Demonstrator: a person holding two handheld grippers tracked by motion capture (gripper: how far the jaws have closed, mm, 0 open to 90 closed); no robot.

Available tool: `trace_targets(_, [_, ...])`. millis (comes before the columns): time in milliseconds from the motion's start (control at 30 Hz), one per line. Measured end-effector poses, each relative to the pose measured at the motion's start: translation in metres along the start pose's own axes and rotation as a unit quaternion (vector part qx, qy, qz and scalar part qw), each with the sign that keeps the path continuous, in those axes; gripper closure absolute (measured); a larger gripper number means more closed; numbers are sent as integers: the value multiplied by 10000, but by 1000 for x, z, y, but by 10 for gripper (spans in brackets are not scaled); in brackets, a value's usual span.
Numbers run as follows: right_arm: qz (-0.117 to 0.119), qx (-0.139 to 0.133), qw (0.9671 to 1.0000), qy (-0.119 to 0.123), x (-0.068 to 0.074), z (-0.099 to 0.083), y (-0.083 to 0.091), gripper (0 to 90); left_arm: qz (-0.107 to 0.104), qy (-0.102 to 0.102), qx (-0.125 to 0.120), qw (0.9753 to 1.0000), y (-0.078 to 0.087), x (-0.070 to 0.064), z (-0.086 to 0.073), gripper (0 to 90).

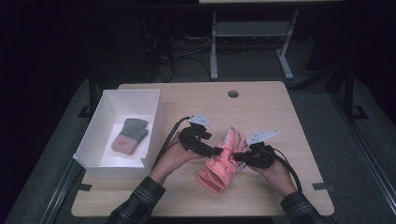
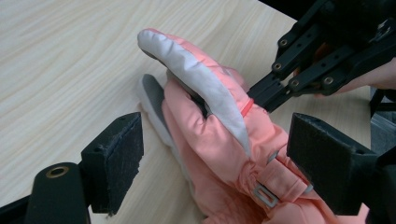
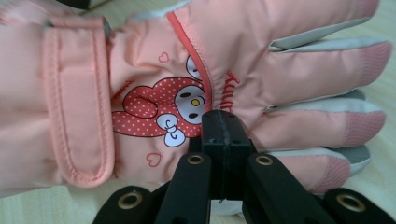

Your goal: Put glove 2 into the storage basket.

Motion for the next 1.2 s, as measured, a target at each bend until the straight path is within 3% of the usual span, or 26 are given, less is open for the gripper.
trace_targets(367, [-202,169,9996,86,0,-3,-13,900,-90,-3,226,9997,-27,-4,-3,161])
trace_targets(600, [-193,169,9996,69,-1,-5,-15,900,-249,245,447,9984,-43,-2,-13,145])
trace_targets(767, [-191,155,9997,52,0,-6,-16,900,-449,511,770,9947,-58,-3,-31,146])
trace_targets(933, [-181,149,9997,51,-1,-7,-16,900,-612,653,819,9926,-62,-1,-38,137])
trace_targets(1067, [-153,139,9998,41,-1,-8,-16,900,-803,850,901,9890,-66,-2,-42,135])
trace_targets(1200, [-133,115,9998,69,-1,-8,-17,900,-834,834,909,9888,-66,-3,-42,137])
Point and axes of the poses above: each handheld gripper's, and its own axes: y roughly backward along the jaws, z roughly out of its top, x roughly to its left, the point moved 9 cm from there along -y, roughly forward along the jaws, and after that the axes turned 8 degrees about z, right-handed, at the moved point
